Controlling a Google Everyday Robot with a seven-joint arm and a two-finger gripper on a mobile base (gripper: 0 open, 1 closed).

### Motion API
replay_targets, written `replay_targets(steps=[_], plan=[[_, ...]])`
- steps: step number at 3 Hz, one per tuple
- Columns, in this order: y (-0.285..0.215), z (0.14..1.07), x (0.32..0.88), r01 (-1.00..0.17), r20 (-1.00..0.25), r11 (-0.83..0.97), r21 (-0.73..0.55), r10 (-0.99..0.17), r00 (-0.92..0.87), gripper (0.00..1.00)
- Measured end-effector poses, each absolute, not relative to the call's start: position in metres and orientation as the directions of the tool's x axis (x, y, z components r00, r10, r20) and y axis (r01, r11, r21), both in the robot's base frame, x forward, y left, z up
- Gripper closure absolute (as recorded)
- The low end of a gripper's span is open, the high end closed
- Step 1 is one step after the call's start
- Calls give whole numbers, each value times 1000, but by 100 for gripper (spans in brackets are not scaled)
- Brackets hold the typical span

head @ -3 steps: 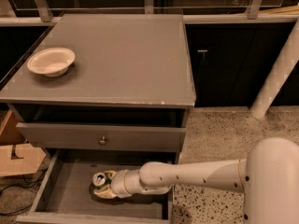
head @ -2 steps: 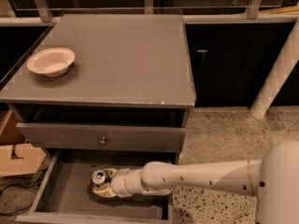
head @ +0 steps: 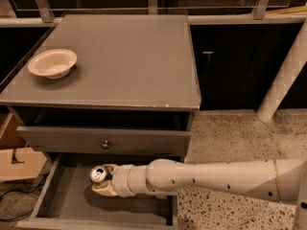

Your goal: Pick green can from middle drawer and place on counter

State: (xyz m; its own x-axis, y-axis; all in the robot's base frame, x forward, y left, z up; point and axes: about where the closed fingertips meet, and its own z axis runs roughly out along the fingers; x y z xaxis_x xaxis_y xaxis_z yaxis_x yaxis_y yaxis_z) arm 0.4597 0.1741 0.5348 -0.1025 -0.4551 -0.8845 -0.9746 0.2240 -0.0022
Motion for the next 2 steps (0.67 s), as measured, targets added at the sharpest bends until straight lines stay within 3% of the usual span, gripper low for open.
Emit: replay_targets(steps=[2], plan=[[158,565,466,-972,-880,233,-7,-464,-105,100]])
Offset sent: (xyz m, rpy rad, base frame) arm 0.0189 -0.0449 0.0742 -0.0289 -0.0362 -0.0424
